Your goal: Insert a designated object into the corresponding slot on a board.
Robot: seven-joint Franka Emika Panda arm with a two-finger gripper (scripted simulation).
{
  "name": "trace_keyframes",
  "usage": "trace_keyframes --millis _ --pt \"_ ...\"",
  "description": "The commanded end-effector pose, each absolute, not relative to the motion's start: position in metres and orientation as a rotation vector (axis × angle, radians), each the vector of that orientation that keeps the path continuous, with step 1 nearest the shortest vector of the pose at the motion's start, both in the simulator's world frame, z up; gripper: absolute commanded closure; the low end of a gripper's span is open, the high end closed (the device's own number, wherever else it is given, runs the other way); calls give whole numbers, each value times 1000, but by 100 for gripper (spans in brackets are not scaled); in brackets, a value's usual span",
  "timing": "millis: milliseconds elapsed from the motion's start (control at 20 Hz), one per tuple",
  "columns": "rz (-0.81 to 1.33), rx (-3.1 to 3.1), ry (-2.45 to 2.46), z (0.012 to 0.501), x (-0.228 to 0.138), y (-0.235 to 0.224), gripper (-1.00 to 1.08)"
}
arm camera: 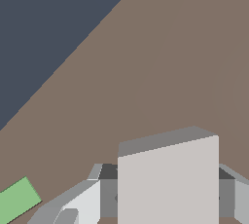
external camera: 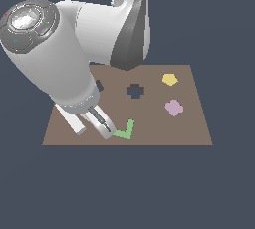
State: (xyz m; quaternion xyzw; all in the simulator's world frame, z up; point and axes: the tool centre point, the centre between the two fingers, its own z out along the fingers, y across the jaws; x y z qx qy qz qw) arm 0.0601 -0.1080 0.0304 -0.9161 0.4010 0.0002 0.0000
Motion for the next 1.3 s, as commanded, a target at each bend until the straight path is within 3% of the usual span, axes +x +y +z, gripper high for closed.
trace_keyframes --millis 0,700,1250 --pt "0 -2878 1260 30 60 -108 108" --pt "0 -2858 1303 31 59 -109 108" --pt "-1 -2703 1600 32 50 -120 108"
